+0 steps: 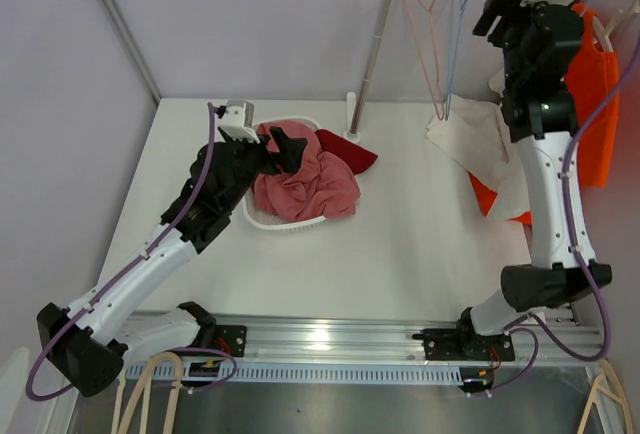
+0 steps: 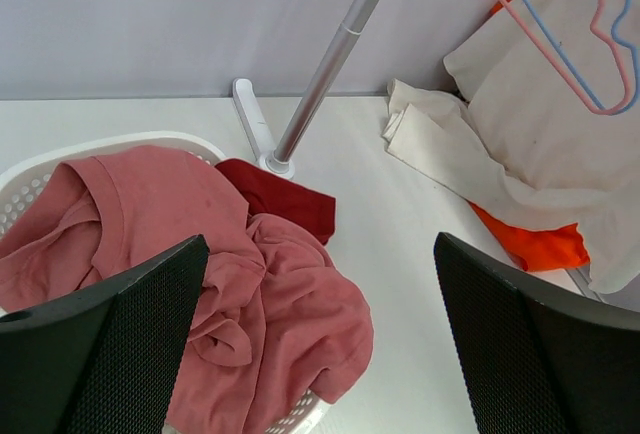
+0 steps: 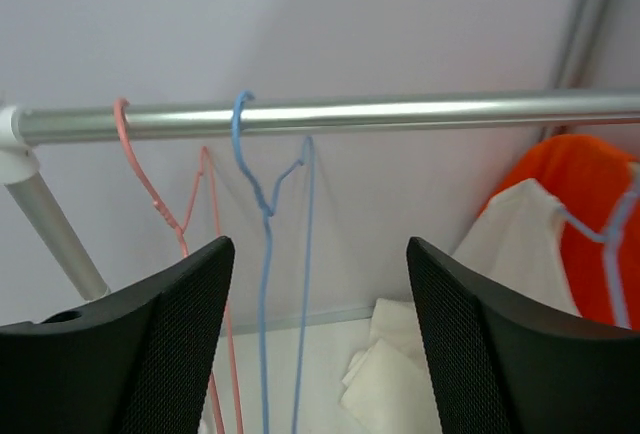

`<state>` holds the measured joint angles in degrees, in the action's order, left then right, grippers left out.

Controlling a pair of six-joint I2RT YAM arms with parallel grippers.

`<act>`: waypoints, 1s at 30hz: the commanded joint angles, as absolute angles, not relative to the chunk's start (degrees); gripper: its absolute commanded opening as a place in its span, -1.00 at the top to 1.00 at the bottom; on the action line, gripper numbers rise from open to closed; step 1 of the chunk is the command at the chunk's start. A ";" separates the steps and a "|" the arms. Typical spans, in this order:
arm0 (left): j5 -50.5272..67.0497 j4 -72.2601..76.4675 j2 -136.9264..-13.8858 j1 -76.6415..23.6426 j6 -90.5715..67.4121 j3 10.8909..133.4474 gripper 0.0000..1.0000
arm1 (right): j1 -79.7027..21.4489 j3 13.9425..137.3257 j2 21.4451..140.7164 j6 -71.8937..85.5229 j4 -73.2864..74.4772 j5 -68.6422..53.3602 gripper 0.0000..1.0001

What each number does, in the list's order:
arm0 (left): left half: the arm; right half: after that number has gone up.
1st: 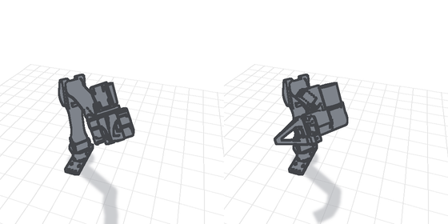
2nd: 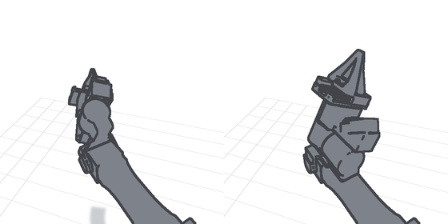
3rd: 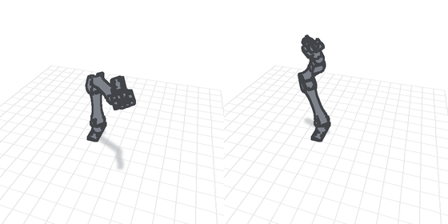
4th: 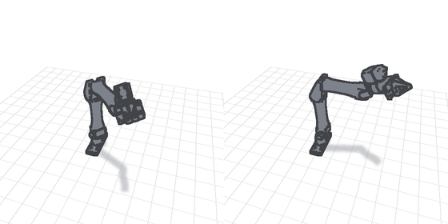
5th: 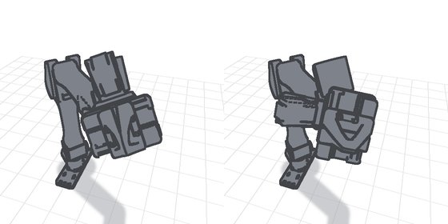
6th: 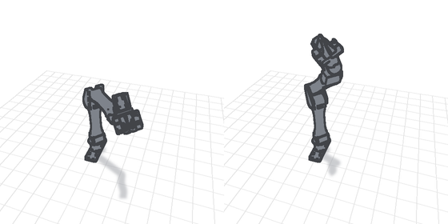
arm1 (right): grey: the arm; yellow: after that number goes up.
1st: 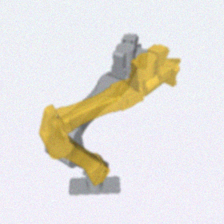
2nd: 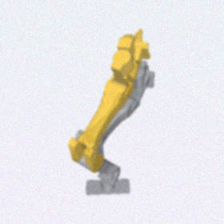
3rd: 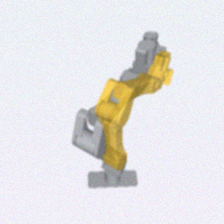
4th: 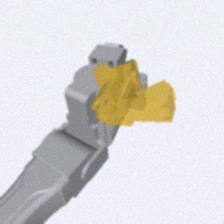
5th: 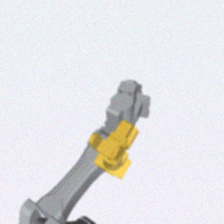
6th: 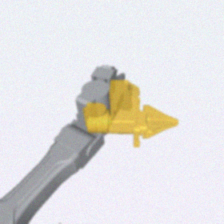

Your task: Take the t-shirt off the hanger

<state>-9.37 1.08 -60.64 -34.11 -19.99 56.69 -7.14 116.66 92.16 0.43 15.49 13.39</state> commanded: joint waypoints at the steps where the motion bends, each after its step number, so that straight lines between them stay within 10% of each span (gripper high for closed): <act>1: -11.60 1.84 -58.36 -34.89 -17.67 58.71 -0.99 | -5.54 115.57 86.31 1.32 17.04 17.83 -0.49; 30: -8.96 4.04 -58.27 -35.86 -17.14 54.67 -0.99 | 8.00 136.05 104.50 0.26 36.65 28.38 -0.35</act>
